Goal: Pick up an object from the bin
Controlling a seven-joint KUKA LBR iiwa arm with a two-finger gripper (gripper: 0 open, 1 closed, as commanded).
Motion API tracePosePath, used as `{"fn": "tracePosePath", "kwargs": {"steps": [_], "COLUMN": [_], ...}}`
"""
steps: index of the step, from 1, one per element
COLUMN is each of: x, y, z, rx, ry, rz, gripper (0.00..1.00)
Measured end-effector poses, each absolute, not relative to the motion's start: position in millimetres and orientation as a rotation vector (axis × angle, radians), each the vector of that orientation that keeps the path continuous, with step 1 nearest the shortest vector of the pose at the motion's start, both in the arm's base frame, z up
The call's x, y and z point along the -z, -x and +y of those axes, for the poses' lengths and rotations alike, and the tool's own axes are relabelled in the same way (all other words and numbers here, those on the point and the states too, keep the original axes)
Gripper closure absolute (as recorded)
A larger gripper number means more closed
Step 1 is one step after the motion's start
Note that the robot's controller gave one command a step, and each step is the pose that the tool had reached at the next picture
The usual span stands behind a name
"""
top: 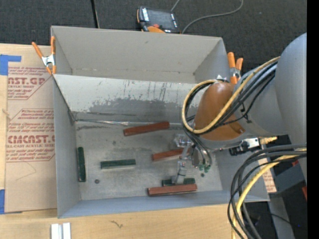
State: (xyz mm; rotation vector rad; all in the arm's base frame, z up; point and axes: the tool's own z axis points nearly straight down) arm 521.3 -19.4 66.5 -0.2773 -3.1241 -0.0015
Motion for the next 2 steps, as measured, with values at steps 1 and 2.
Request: {"fn": "tracePosePath", "kwargs": {"steps": [1,2], "x": [-70.1,-203.5], "y": [-523.6,-515.8], "z": [-19.5,-11.3], "rx": [0.001,0.002], "ry": [0.276,0.187], "rz": [-3.131,-3.144], "gripper": [1.00,1.00]}}
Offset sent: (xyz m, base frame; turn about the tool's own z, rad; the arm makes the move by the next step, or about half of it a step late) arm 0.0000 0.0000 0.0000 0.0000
